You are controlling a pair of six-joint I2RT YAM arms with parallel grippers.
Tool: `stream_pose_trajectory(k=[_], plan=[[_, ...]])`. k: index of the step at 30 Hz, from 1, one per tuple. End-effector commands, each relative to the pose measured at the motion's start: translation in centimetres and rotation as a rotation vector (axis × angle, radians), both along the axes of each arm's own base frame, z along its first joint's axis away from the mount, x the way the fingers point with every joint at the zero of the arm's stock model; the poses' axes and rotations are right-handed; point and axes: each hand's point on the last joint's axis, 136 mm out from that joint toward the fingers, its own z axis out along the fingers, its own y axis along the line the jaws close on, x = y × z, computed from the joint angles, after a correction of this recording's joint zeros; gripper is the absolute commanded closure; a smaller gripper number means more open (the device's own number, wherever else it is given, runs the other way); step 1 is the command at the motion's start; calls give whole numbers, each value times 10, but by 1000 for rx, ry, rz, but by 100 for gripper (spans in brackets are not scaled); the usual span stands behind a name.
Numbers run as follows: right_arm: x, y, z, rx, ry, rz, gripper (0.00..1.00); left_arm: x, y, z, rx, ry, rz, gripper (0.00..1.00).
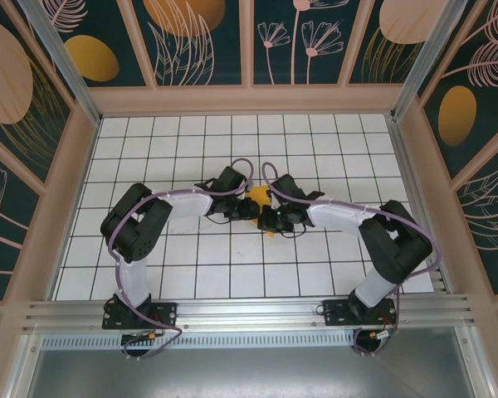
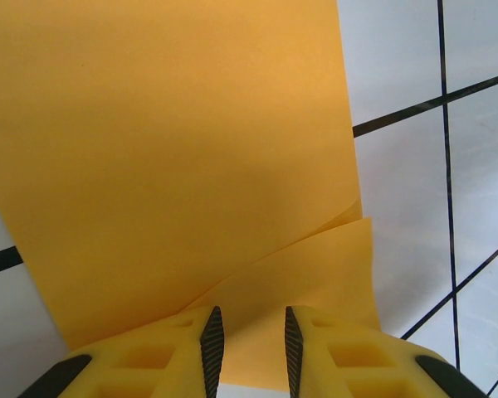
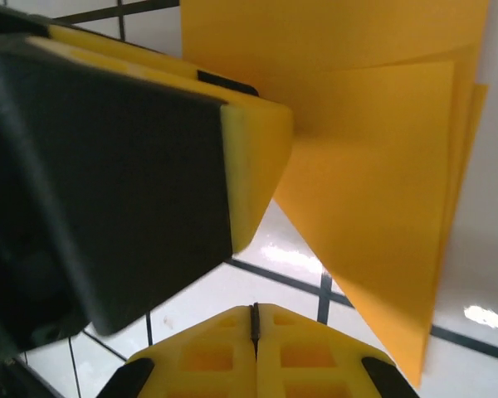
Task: Fold a paper plane with a square sheet of paper (fold left side to right side)
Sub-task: Third fold the triangle at the center of the table.
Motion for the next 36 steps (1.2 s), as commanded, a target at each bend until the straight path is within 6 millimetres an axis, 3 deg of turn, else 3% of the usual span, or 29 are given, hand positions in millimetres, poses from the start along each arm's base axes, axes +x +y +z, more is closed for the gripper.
stream_pose_trajectory(k=[1, 9, 21, 32, 36], plan=[[12, 2, -5, -25, -7, -63, 94, -10, 17, -32, 85, 43, 9, 70], [12, -4, -22, -68, 19, -86, 94, -10, 18, -33, 89, 44, 11, 70], [-17, -29, -45, -104, 110, -116, 94, -11, 20, -36, 107, 44, 8, 70], [-45, -56, -43, -57, 159, -185, 94, -10, 21, -36, 114, 40, 4, 70], [-31, -43, -16, -2, 86, -147, 94, -10, 21, -34, 114, 39, 4, 70]])
